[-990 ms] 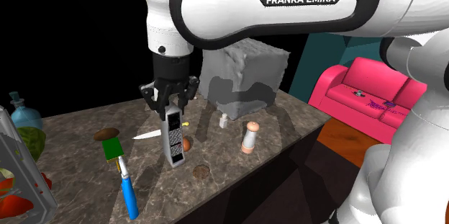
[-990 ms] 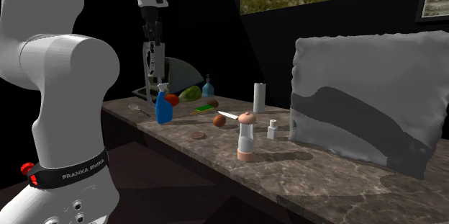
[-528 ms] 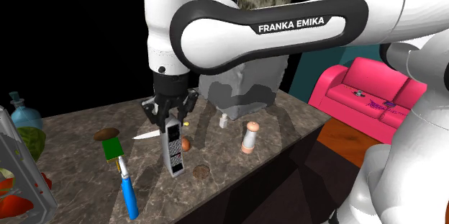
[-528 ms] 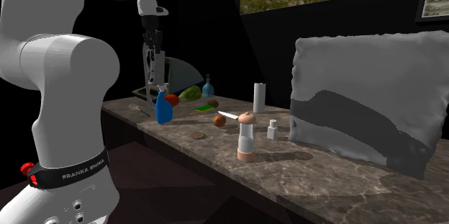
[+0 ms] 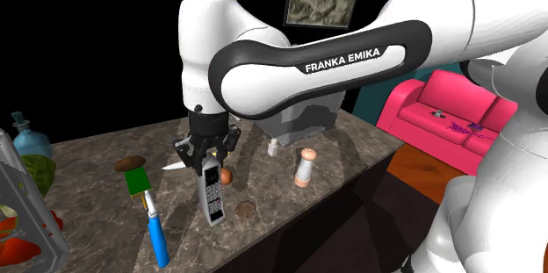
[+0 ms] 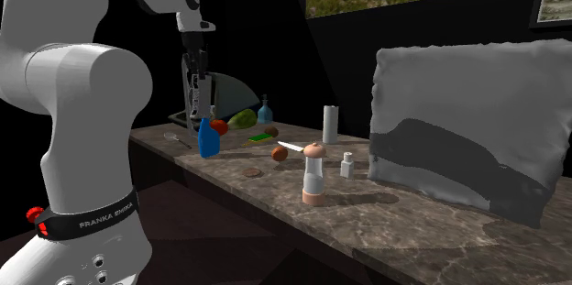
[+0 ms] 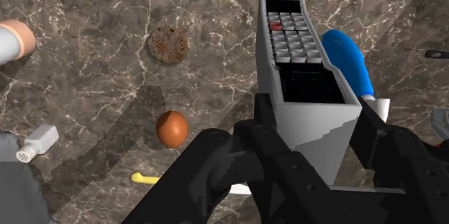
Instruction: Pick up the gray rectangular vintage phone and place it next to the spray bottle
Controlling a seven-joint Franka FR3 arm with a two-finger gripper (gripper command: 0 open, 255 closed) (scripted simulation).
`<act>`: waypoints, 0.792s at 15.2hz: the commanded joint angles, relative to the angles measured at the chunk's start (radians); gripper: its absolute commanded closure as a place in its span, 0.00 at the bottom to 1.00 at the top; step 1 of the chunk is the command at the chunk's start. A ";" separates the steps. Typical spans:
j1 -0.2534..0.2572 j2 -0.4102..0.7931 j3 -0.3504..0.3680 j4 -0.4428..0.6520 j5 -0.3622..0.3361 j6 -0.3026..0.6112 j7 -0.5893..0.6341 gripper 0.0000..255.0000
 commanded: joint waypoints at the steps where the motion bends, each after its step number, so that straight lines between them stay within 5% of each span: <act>1: 0.000 0.004 0.000 -0.024 -0.003 0.029 0.004 1.00; 12: 0.003 0.050 -0.002 -0.121 -0.030 0.167 0.029 1.00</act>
